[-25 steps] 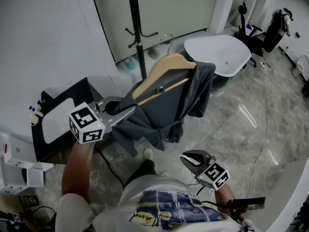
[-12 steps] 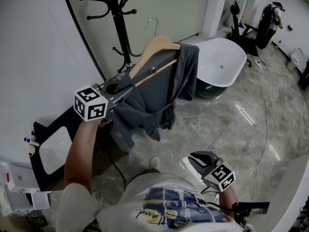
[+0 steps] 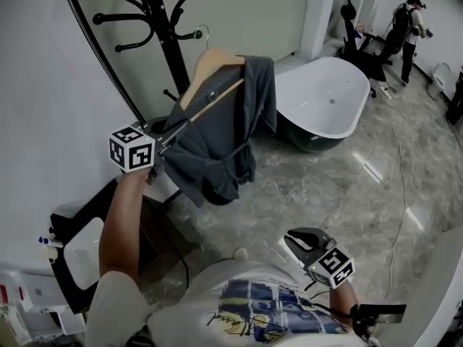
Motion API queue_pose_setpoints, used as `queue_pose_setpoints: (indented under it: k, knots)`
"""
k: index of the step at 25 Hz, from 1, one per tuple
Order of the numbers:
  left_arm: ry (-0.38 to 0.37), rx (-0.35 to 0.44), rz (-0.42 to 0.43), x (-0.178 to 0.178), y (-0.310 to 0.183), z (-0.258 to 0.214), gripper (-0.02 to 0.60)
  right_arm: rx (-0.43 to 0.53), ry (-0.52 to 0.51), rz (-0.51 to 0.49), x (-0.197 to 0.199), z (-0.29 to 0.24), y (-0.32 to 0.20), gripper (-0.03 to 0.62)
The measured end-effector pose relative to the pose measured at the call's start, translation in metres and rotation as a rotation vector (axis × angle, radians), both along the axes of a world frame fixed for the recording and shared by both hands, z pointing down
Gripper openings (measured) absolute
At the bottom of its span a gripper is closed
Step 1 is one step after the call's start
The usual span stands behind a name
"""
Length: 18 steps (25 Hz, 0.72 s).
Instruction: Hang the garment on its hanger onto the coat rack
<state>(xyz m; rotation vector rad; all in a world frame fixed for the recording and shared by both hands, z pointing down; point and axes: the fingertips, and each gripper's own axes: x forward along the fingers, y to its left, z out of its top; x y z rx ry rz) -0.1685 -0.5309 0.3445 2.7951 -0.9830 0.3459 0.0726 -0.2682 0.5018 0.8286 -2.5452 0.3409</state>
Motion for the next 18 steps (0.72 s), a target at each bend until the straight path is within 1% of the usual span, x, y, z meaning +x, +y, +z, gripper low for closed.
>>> queue_pose_setpoints:
  k: [6,9,14,18]
  knots:
    - [-0.019,-0.008,-0.008,-0.020,-0.025,0.013,0.018,-0.001,0.022,0.019,-0.010,0.002,-0.016,0.052]
    - [-0.011,-0.021,-0.018,-0.028,-0.033,0.020,0.018,0.007,0.024,0.017,-0.015,-0.002,-0.020,0.052]
    - [-0.008,-0.048,-0.051,-0.048,-0.046,0.038,0.018,-0.006,0.051,0.029,-0.017,-0.001,-0.025,0.051]
    - [-0.007,-0.058,-0.085,-0.061,-0.058,0.043,0.018,-0.005,0.056,0.026,-0.023,-0.008,-0.027,0.051]
